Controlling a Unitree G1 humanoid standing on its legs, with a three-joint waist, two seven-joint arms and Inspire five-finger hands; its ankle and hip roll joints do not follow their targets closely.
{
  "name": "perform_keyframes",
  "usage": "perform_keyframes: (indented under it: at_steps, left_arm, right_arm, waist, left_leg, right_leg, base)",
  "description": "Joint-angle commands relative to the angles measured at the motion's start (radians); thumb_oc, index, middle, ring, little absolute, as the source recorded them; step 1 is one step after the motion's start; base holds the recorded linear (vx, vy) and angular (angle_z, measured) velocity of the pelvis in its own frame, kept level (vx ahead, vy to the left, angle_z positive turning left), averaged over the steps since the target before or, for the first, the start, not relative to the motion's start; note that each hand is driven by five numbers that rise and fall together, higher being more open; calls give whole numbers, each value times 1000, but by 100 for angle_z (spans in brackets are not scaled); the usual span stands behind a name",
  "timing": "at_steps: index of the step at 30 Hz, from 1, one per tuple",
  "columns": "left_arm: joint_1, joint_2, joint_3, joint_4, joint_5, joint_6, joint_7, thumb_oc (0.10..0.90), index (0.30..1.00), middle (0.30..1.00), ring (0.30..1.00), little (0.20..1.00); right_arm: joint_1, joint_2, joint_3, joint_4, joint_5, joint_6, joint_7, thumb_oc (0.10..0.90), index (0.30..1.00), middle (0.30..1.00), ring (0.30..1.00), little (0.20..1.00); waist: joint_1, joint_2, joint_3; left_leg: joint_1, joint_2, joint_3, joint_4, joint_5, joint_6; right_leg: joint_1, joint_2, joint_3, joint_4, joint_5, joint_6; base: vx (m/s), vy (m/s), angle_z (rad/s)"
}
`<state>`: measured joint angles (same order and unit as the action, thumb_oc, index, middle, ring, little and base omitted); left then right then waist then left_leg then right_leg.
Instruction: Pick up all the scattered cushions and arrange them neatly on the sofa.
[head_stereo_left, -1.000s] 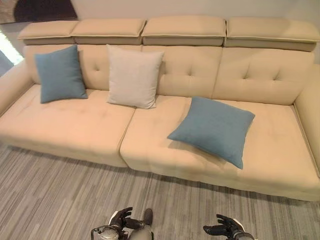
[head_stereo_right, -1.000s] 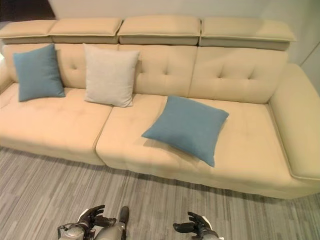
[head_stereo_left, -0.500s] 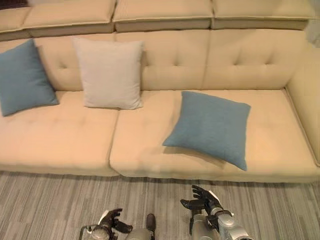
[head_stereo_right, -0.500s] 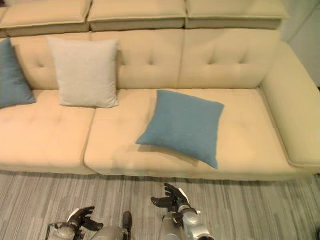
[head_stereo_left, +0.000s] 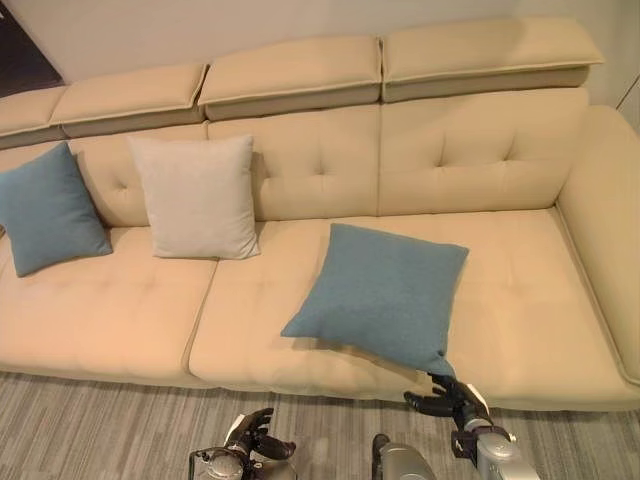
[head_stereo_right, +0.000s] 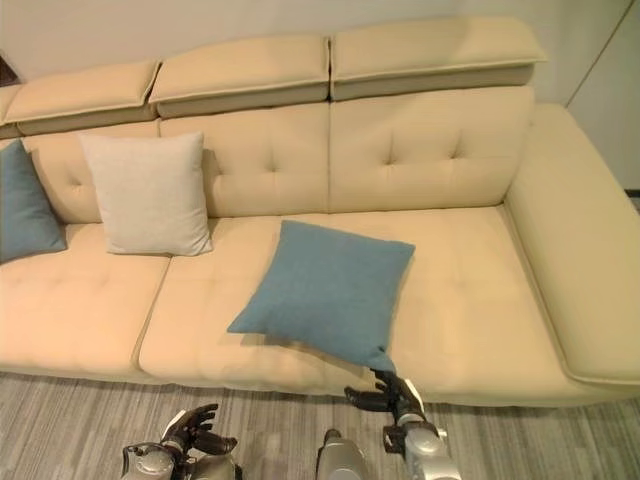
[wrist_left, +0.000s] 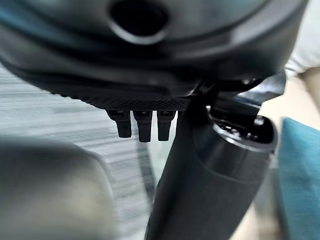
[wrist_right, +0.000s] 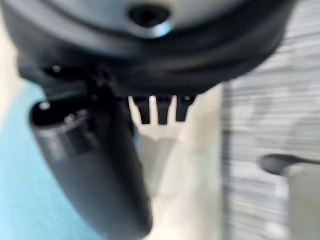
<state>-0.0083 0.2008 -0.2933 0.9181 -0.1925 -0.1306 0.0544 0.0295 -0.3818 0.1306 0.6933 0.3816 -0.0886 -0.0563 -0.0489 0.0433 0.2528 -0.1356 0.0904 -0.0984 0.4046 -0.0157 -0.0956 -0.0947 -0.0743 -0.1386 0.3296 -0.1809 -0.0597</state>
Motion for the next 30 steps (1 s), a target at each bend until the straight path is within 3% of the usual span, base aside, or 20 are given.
perform_keyframes:
  at_steps: [1,3,4,5,6,7,9,15,16,19,24,30]
  left_arm:
    - [-12,168,52,-251,-35,-68,18,800,900,900,900,900]
    - [-8,242,102,-400,-17,-81,11,800,900,900,900,900]
    - [-5,244,103,-405,-17,-78,11,800,900,900,900,900]
    - [-23,306,155,-544,-17,-95,-1,800,900,900,900,900]
    - [-20,308,156,-549,-18,-91,-2,800,900,900,900,900]
    - [-36,371,203,-664,-43,-100,-25,800,900,900,900,900]
    - [-69,427,236,-733,-56,-97,-29,800,900,900,900,900]
    - [-175,480,229,-755,-103,-54,-38,800,900,900,900,900]
    - [-194,497,220,-742,-57,-32,-41,800,900,900,900,900]
    - [-218,483,210,-668,-122,-3,-53,800,900,900,900,900]
    - [-216,477,213,-570,-213,44,-50,800,900,900,900,900]
    - [-224,511,184,-557,-244,65,-74,800,900,900,900,900]
  right_arm:
    - [17,-37,-131,-165,48,-120,-37,800,900,900,900,900]
    - [55,-39,-205,-230,50,-132,-28,800,900,900,900,900]
    - [57,-38,-206,-233,49,-130,-28,800,900,900,900,900]
    - [74,-32,-266,-276,55,-143,-37,800,900,900,900,900]
    - [76,-30,-266,-279,55,-141,-37,800,900,900,900,900]
    - [91,-32,-315,-309,66,-139,-29,800,900,900,900,900]
    - [77,-33,-337,-348,94,-131,-22,800,900,900,900,900]
    - [10,-65,-368,-433,143,-127,-36,800,900,900,900,900]
    - [-23,-80,-387,-474,149,-132,-41,800,900,900,900,900]
    - [-90,-130,-400,-503,143,-132,-59,800,900,900,900,900]
    - [-151,-277,-453,-560,76,-100,-107,800,900,900,900,900]
    - [-217,-420,-442,-437,34,-51,-116,800,900,900,900,900]
  waist:
    - [44,-6,11]
    - [30,7,6]
    - [31,7,7]
    - [19,7,0]
    - [20,5,0]
    - [8,3,-7]
    - [1,2,2]
    - [-9,0,51]
    - [-12,1,69]
    - [-9,0,89]
    - [-3,5,124]
    - [13,11,145]
  left_leg:
    - [-44,-18,1,-146,2,2]
    - [0,-22,-9,-217,-6,4]
    - [4,-22,-9,-219,-7,4]
    - [20,-27,-5,-245,-11,6]
    - [22,-27,-4,-247,-10,7]
    - [32,-32,5,-260,-17,11]
    - [31,-33,17,-267,-20,16]
    - [4,-30,47,-259,-24,21]
    - [-14,-32,53,-250,-26,23]
    - [-45,-35,62,-232,-31,26]
    - [-84,-45,59,-198,-34,26]
    - [-100,-50,51,-186,-33,23]
  right_leg:
    - [60,-27,89,-57,19,142]
    - [58,-16,98,-58,13,153]
    - [60,-16,99,-57,12,153]
    - [56,-21,102,-70,22,162]
    - [57,-21,103,-71,22,162]
    - [53,-30,116,-87,28,171]
    - [37,-36,132,-89,33,177]
    - [-24,-44,161,-86,58,187]
    - [-46,-46,170,-87,68,191]
    - [-77,-48,183,-86,78,196]
    - [-105,-57,187,-72,84,198]
    - [-117,-61,181,-62,87,201]
  base:
    - [129,50,-16]
    - [102,91,-22]
    - [65,92,-18]
    - [36,45,-14]
    - [69,96,-12]
    - [43,76,-4]
    - [-7,74,-12]
    - [-105,47,-20]
    - [-163,53,-20]
    - [-106,43,-16]
    - [-74,23,-2]
    - [-23,-1,6]
